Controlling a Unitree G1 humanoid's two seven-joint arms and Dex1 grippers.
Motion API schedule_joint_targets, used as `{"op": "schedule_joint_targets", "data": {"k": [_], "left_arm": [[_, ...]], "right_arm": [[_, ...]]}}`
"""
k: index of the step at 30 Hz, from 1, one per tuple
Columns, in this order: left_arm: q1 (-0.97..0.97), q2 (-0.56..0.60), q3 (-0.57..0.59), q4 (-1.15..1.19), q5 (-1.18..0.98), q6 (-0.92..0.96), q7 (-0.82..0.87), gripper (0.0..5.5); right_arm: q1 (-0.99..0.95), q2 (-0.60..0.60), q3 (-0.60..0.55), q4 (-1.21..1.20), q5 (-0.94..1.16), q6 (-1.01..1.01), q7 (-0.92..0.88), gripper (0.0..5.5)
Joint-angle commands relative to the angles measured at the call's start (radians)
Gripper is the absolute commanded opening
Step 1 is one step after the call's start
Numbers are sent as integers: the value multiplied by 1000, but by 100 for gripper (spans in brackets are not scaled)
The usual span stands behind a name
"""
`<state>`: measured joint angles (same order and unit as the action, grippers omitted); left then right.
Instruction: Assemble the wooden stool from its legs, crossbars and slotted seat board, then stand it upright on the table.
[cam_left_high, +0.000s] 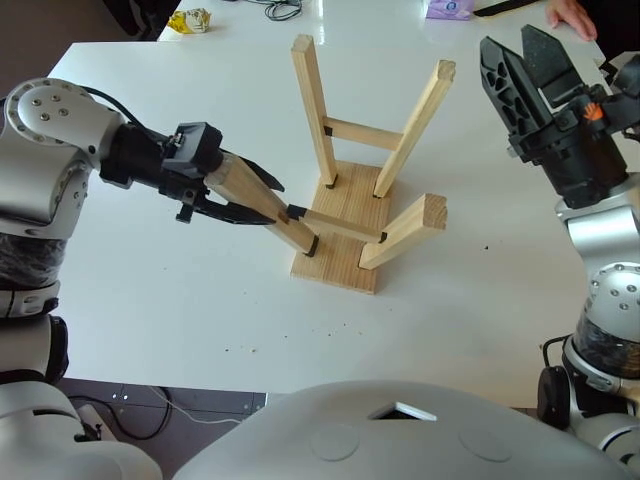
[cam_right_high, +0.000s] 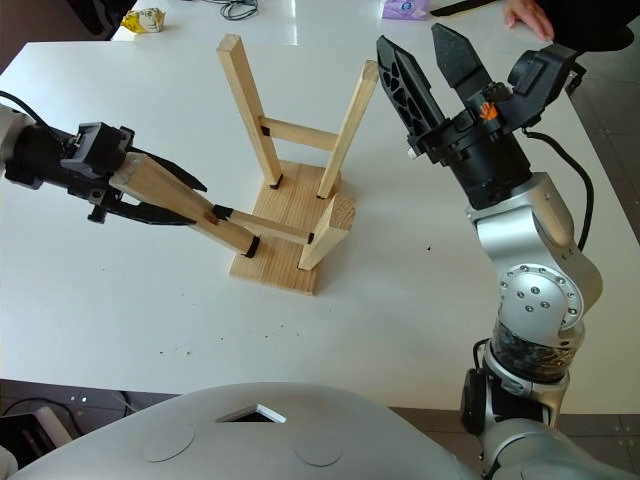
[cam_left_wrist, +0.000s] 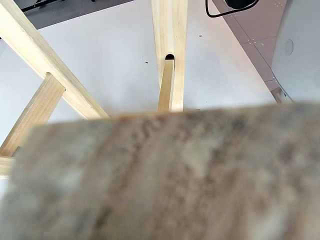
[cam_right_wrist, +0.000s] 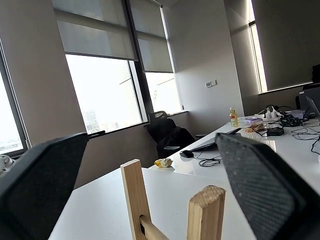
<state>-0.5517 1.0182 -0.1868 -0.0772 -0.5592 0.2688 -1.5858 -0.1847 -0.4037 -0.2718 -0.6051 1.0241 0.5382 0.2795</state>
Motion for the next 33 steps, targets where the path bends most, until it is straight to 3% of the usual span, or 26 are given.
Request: {"op": "schedule_joint_targets", "data": {"k": [1,11,23,27,33], "left_arm": [[112,-9,-62,21,107,3,18,204],[-17,-130,-135,222,130,-20,-24,204],[-101,-149,-297,247,158,-113,-28,204],[-107,-144,-301,266,163,-142,-28,204],[-32,-123,-253,238,158,-129,-19,204]], "right_arm": [[-33,-12,4,26,17,4,22,468],[-72,-18,49,68,9,23,75,468],[-126,-45,121,111,-51,29,173,468],[-161,-96,170,162,-137,17,269,468],[-323,-201,165,282,-159,32,451,378]]}}
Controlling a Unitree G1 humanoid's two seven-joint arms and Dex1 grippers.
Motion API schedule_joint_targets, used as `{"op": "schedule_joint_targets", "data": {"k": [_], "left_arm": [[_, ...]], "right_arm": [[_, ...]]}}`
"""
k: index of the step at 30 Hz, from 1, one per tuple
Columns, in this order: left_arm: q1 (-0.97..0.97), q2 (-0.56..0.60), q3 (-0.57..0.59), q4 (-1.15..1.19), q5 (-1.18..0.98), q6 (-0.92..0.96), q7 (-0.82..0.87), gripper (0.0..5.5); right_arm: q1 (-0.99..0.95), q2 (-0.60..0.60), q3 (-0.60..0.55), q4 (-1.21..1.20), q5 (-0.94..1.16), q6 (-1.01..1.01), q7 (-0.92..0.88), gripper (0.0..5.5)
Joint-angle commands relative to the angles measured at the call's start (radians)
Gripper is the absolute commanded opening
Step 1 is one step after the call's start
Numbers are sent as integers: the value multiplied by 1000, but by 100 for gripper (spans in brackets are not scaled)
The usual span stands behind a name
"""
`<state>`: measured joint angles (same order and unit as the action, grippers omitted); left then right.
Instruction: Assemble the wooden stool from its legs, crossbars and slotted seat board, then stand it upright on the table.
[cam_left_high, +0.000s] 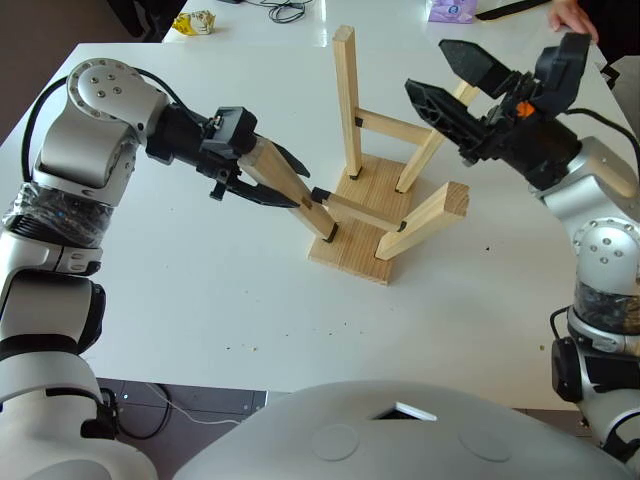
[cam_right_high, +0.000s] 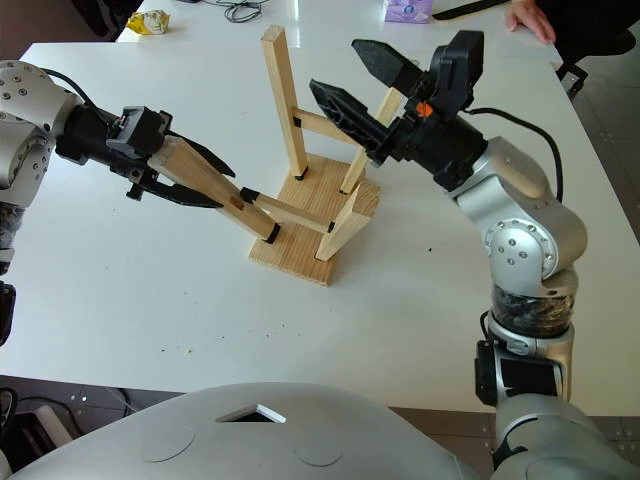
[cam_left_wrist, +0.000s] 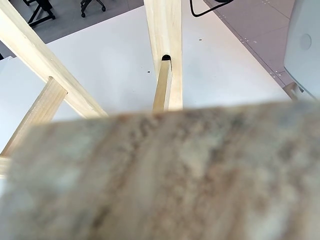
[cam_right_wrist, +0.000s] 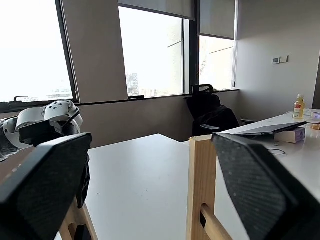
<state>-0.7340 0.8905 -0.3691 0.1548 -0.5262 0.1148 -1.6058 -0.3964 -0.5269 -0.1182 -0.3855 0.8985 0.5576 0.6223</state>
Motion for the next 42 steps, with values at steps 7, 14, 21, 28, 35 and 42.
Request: {"op": "schedule_joint_targets", "data": {"k": [7,14,21,28,35,42], "left_arm": [[158,-14,-51,9,154,26,32,204],[160,-36,-66,1,166,28,30,204],[101,-85,-96,54,188,17,2,204],[111,-111,-99,47,201,9,14,204],[82,-133,-111,75,213,3,8,204],[14,-166,-145,132,227,-19,-8,204]], "right_arm": [[-444,-78,284,403,-302,-109,477,263],[-557,18,483,623,-521,-304,727,148],[-544,59,547,714,-637,-408,824,45],[-540,46,527,779,-695,-490,857,0],[-521,53,539,778,-706,-483,905,0],[-498,69,546,778,-722,-485,917,0]]}}
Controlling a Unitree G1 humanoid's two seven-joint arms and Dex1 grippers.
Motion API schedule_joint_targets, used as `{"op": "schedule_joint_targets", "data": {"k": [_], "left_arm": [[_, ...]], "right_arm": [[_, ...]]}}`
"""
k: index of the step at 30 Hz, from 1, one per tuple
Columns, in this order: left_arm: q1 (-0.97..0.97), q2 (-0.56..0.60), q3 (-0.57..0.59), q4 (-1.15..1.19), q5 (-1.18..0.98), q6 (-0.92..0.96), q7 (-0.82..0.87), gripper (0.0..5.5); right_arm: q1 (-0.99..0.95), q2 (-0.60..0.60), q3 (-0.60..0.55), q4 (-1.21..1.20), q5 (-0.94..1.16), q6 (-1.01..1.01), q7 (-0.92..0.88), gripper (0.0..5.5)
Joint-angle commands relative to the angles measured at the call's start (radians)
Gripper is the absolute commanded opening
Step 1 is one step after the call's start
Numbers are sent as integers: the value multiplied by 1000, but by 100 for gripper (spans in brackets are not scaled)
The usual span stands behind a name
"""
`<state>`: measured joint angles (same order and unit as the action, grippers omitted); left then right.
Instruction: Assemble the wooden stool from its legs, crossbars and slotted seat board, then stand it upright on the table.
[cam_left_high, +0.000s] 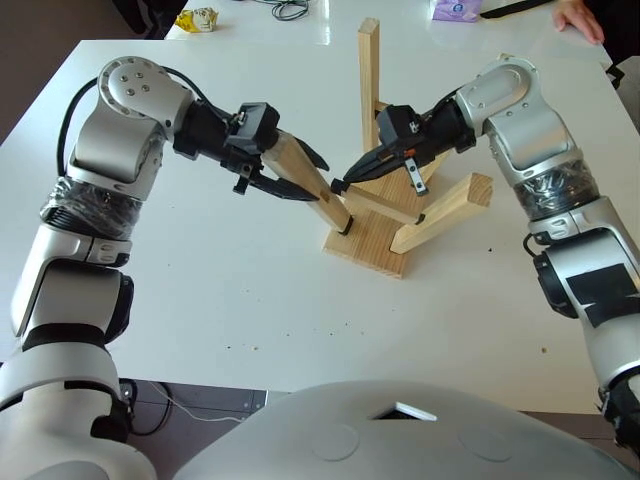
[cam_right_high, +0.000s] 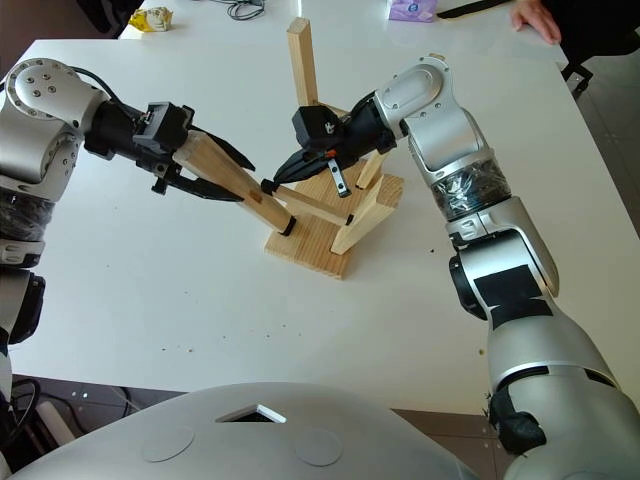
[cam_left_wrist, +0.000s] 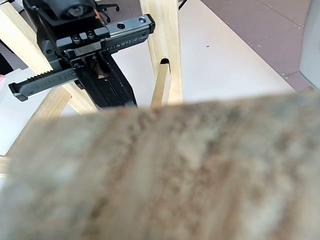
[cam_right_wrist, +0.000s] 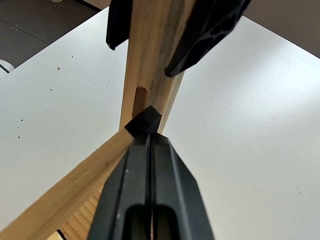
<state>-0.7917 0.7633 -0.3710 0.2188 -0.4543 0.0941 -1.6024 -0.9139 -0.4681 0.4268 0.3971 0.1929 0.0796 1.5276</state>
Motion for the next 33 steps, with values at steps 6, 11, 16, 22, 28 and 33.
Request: {"op": "schedule_joint_targets", "data": {"k": [6,11,16,22,28,33], "left_arm": [[3,-73,-207,150,160,-40,-11,204],[-37,-102,-228,213,157,-69,-11,204],[-37,-114,-201,226,151,-71,-10,204],[187,64,-98,-58,72,15,27,204],[358,173,-5,-267,21,105,122,204],[447,237,89,-395,-31,173,204,204]], "right_arm": [[60,-1,-13,-27,-11,10,6,0],[75,3,-27,-30,-6,28,6,0],[67,13,-61,-7,-19,3,-46,0],[19,-43,-290,-75,40,12,-265,0],[64,-125,-530,-238,86,80,-499,0],[30,-224,-648,-35,-66,-3,-828,0]]}}
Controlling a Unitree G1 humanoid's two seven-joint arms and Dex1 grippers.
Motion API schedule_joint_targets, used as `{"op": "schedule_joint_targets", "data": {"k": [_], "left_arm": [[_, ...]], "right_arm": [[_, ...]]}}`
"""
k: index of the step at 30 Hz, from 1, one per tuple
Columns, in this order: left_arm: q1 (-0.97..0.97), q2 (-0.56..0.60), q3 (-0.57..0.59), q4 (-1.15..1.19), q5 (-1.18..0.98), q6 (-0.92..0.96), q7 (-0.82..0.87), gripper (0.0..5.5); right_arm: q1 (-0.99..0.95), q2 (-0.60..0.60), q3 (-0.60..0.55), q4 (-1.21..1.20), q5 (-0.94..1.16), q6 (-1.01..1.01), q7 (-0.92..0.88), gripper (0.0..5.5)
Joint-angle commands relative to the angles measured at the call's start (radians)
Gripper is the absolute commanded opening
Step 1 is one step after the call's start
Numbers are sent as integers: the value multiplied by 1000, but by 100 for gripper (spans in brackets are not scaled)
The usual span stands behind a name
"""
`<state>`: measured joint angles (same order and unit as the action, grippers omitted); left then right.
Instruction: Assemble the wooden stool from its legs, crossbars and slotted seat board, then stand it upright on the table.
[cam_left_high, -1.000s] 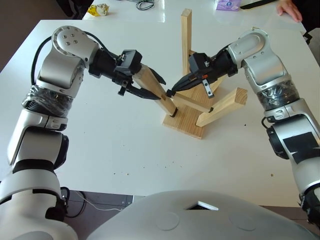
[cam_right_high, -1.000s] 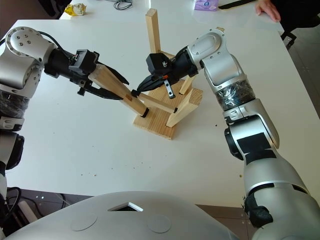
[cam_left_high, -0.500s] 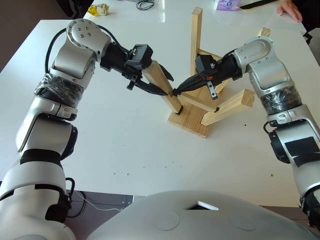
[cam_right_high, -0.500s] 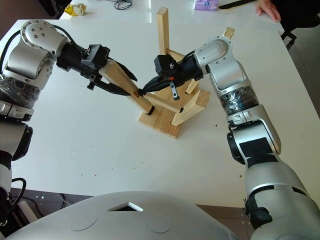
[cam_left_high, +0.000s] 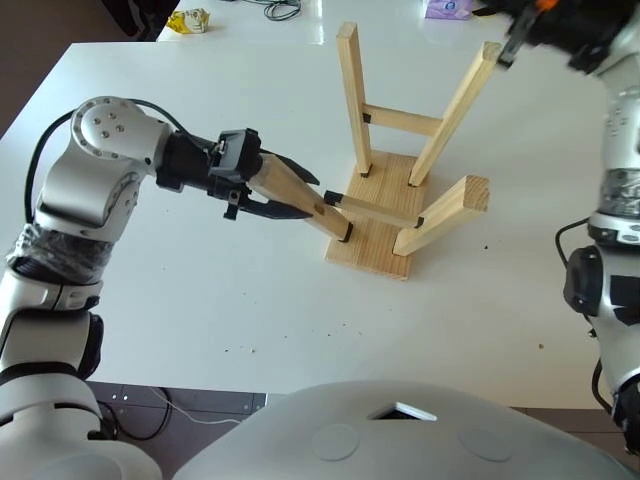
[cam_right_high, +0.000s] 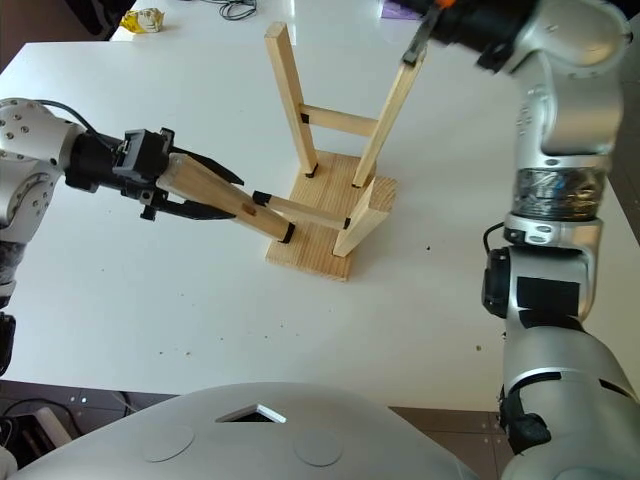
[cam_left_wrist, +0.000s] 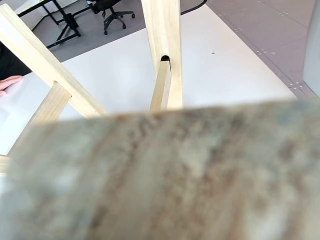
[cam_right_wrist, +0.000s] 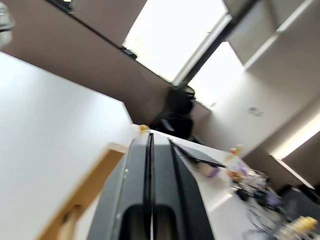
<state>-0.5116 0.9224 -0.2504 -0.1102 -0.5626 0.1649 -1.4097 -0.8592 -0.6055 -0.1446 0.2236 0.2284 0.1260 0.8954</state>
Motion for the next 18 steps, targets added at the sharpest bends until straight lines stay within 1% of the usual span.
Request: {"op": "schedule_joint_targets", "data": {"k": [1,3,7,10,14,18], "left_arm": [[185,94,-9,-94,63,114,22,204],[205,119,24,-122,58,118,29,204],[247,174,101,-192,36,140,54,204],[220,191,121,-217,16,161,36,204],[169,203,123,-224,-4,193,-2,204],[85,180,76,-177,2,229,-52,204]], "right_arm": [[-9,-106,-81,179,-124,-71,-227,0],[43,-130,-93,225,-143,-91,-261,0],[198,-130,-41,254,-208,-140,-290,0],[368,-100,-46,148,-207,-118,-326,0],[525,-9,-19,12,-192,-60,-372,0],[581,51,53,-93,-160,-16,-321,0]]}}
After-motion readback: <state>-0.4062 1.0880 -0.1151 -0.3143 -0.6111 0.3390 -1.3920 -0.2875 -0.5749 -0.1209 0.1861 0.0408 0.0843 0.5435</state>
